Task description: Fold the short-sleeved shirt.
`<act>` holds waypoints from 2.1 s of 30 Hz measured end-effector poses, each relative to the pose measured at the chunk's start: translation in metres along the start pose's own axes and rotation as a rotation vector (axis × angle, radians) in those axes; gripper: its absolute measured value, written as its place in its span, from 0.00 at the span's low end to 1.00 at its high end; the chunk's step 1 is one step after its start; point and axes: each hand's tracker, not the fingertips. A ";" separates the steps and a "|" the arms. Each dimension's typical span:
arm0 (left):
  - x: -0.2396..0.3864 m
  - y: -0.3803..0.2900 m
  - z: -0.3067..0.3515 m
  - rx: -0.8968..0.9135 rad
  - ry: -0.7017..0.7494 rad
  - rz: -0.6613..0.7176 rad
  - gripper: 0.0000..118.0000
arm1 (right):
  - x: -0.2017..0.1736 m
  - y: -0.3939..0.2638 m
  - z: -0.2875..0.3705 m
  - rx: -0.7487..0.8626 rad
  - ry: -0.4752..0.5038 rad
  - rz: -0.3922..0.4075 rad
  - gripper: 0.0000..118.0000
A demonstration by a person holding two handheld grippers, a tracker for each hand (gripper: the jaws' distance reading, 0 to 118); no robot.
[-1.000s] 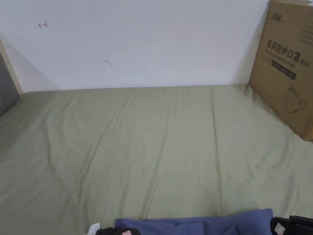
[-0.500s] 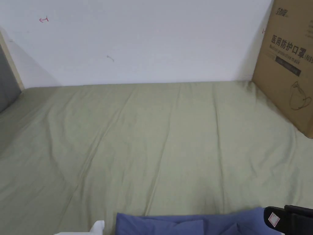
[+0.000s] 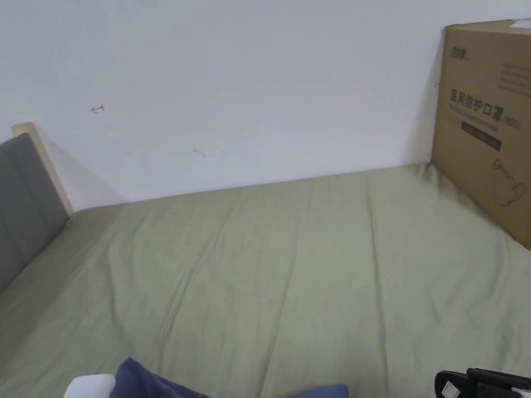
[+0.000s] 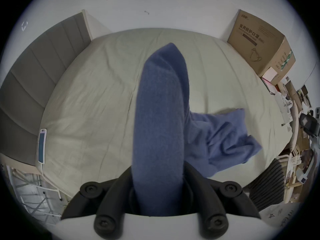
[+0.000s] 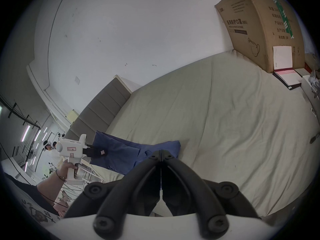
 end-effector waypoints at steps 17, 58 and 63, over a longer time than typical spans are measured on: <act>0.198 0.026 -0.121 -0.266 -0.512 0.065 0.80 | 0.037 -0.007 0.034 0.043 -0.021 -0.103 0.00; 0.138 0.004 0.064 0.717 -0.317 0.066 0.00 | -0.038 0.011 0.044 0.312 -0.032 0.150 0.00; 0.123 -0.012 0.107 0.928 -0.095 0.029 0.00 | -0.070 0.015 0.057 0.585 -0.109 0.320 0.00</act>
